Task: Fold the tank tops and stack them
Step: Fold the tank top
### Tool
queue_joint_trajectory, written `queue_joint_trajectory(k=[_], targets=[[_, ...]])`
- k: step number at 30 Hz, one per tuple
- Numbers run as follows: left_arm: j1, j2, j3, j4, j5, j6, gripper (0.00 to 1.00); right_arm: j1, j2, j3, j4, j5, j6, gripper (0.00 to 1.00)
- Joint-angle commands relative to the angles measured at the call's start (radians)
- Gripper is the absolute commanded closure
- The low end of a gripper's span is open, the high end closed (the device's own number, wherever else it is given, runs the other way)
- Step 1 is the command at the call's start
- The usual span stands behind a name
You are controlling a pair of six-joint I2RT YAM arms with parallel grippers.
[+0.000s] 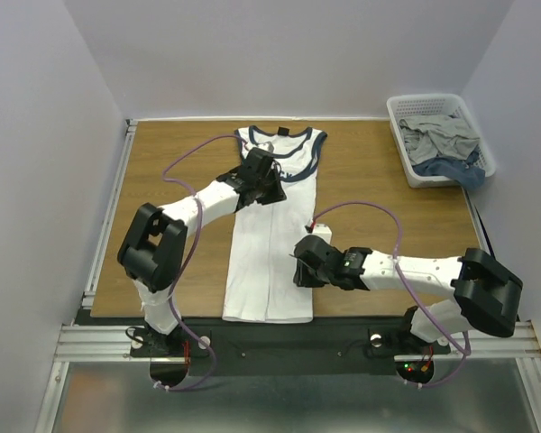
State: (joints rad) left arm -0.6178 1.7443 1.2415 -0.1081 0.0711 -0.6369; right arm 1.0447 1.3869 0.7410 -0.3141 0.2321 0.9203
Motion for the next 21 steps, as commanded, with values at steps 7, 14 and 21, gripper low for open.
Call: queue_joint_trajectory(k=[7, 14, 21], targets=[[0.036, 0.19, 0.137, 0.042, 0.015, 0.051, 0.74, 0.1, -0.048, -0.146, 0.02, 0.018, 0.187, 0.74], [0.049, 0.258, 0.159, 0.044, -0.013, 0.052, 0.75, 0.11, -0.154, -0.242, 0.02, -0.014, 0.229, 0.74], [0.059, 0.282, 0.165, 0.045, -0.024, 0.046, 0.75, 0.181, -0.092, -0.258, 0.02, -0.019, 0.278, 0.75]])
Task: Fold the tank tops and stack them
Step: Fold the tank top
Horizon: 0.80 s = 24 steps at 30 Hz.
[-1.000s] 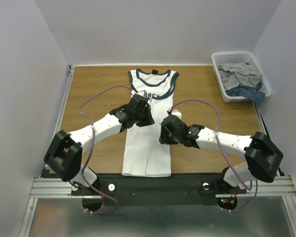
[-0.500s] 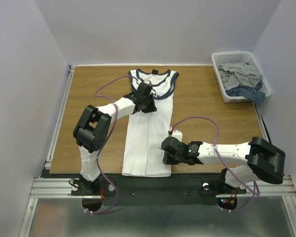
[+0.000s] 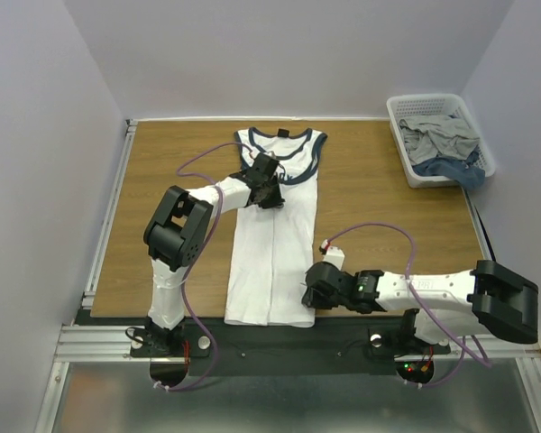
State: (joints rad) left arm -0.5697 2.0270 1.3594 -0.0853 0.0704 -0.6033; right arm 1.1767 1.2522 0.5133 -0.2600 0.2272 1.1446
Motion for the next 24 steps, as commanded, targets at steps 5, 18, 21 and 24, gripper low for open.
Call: queue_joint_trajectory(k=[5, 18, 21, 24], targets=[[0.018, 0.03, 0.064, 0.021, -0.015, 0.016, 0.76, 0.083, -0.029, -0.099, -0.036, -0.023, 0.124, 0.75], [0.019, 0.036, 0.173, 0.015, 0.052, 0.054, 0.7, 0.083, -0.221, -0.093, -0.188, 0.049, 0.17, 0.73], [0.019, 0.001, 0.179, 0.018, 0.072, 0.059, 0.67, 0.083, -0.229, -0.059, -0.212, 0.08, 0.165, 0.7], [0.021, -0.101, 0.12, -0.02, 0.022, 0.06, 0.6, 0.083, -0.261, -0.045, -0.242, 0.08, 0.167, 0.64]])
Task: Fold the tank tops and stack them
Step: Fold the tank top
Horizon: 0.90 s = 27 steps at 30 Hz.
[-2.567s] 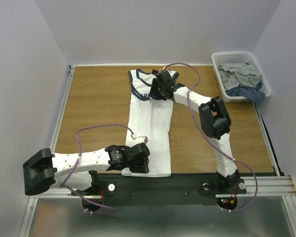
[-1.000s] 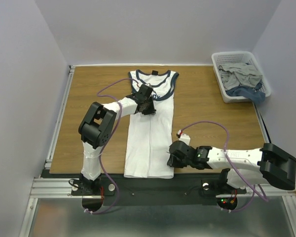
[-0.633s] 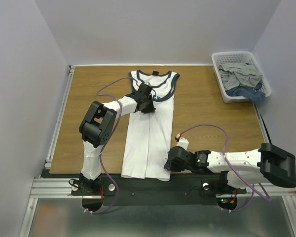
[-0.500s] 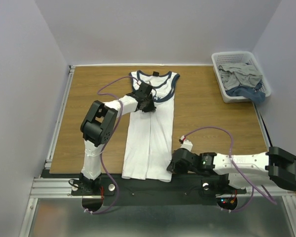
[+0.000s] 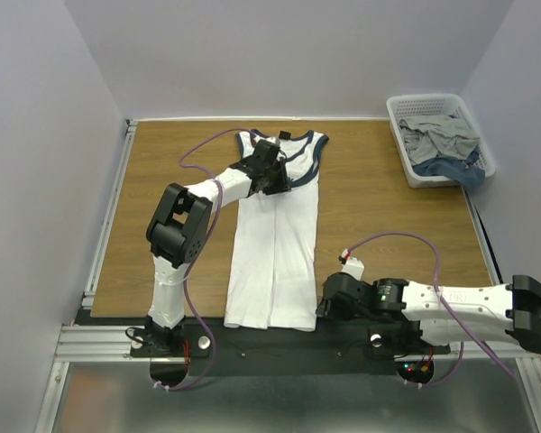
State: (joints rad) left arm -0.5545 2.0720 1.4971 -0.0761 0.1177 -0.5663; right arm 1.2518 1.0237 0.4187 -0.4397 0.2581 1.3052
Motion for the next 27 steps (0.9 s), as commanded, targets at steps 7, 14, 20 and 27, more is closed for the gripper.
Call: queue_joint_trajectory(k=[7, 14, 20, 27], targets=[[0.004, -0.585, -0.484, -0.083, -0.18, -0.084, 0.5, 0.008, -0.111, -0.008, -0.073, -0.034, 0.011, 0.5], [0.004, -0.966, -0.85, -0.235, -0.208, -0.254, 0.49, 0.008, -0.016, 0.019, -0.033, -0.089, -0.021, 0.37], [0.002, -1.144, -0.9, -0.425, -0.269, -0.352, 0.22, 0.008, 0.07, -0.012, 0.111, -0.164, -0.009, 0.37], [-0.001, -1.213, -0.937, -0.511, -0.204, -0.419, 0.21, 0.008, 0.062, -0.028, 0.162, -0.175, 0.031, 0.39]])
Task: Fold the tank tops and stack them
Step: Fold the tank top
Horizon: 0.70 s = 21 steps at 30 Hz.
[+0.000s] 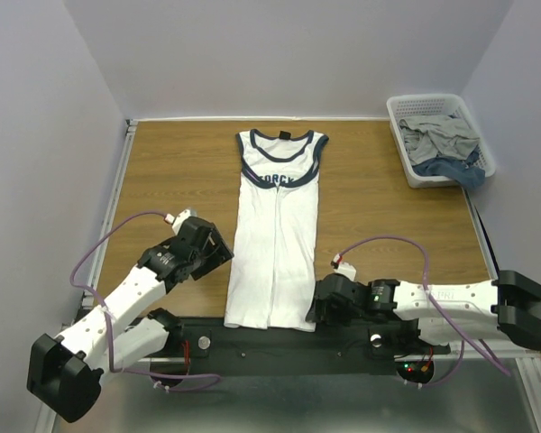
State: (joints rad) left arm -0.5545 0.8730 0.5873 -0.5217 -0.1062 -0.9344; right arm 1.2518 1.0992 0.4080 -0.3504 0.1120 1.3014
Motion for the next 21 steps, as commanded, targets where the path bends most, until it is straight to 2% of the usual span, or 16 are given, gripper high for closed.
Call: queue_joint_trajectory(k=[1, 4, 6, 14, 18, 21], targets=[[-0.001, -0.011, -0.036, -0.066, 0.036, -0.049, 0.22, 0.008, -0.015, -0.015, 0.077, -0.031, 0.036, 0.39], [-0.004, -0.005, -0.078, -0.077, 0.08, -0.049, 0.26, 0.008, -0.009, -0.015, 0.085, -0.035, 0.036, 0.39], [-0.047, -0.017, -0.087, -0.09, 0.089, -0.085, 0.29, 0.008, 0.011, -0.02, 0.108, -0.057, 0.036, 0.39], [-0.128, -0.013, -0.083, -0.139, 0.13, -0.182, 0.29, 0.008, 0.019, -0.072, 0.177, -0.107, 0.053, 0.41], [-0.143, 0.015, -0.095, -0.136, 0.157, -0.193, 0.29, 0.008, 0.065, -0.057, 0.209, -0.133, 0.036, 0.44], [-0.15, 0.015, -0.098, -0.138, 0.163, -0.199, 0.3, 0.008, 0.091, -0.057, 0.223, -0.136, 0.033, 0.51]])
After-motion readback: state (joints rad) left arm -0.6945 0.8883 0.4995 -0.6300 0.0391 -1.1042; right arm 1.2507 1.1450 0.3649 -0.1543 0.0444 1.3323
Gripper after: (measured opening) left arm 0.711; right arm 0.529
